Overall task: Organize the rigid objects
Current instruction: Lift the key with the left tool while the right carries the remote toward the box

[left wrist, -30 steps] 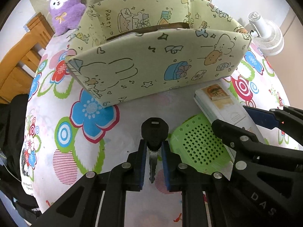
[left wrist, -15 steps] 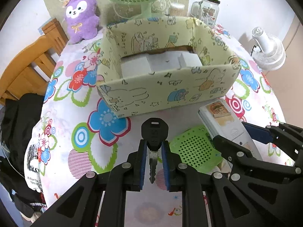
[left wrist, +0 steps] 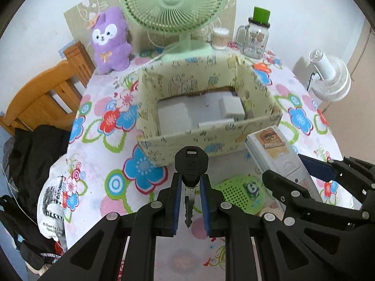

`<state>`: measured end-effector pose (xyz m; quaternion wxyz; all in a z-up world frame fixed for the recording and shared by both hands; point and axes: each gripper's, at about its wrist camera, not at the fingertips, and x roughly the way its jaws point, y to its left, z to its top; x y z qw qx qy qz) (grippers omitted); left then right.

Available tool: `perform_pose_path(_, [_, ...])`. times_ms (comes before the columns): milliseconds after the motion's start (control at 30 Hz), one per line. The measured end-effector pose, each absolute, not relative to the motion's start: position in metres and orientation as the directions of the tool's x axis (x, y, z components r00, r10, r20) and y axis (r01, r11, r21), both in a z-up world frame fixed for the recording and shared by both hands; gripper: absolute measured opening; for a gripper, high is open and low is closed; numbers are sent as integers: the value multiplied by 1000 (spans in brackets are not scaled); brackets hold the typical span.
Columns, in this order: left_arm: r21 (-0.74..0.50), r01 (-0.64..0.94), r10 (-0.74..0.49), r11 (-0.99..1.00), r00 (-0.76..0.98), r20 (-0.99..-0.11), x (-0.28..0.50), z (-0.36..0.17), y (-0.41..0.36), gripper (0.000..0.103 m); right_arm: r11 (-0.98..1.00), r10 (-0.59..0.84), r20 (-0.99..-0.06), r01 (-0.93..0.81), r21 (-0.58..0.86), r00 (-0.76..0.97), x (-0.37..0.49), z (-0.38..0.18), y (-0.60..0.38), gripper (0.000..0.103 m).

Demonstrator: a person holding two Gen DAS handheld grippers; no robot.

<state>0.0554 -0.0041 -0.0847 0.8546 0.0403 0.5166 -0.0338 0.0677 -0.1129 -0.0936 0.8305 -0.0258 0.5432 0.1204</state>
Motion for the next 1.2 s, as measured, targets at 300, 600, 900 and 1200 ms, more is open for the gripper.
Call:
perform_pose_path(300, [36,90,-14,995,501,-865,60,-60,-6,14,968,184,-891,-236,90,416,69,-69,-114,48])
perform_pose_path(600, [41,92,-13,995,521,-853,70,-44,-5,14,968,191,-876,-231,94,442,79,-53,-114,48])
perform_pose_path(900, [44,101,-16,994,530,-848,87,-34,-7,14,971,191,-868,-219,98,458,96,-43,-116,48])
perform_pose_path(1200, [41,107,-21,993,527,-850,107,-35,-8,14,973,185,-869,-211,95,459,115,-43,-116,48])
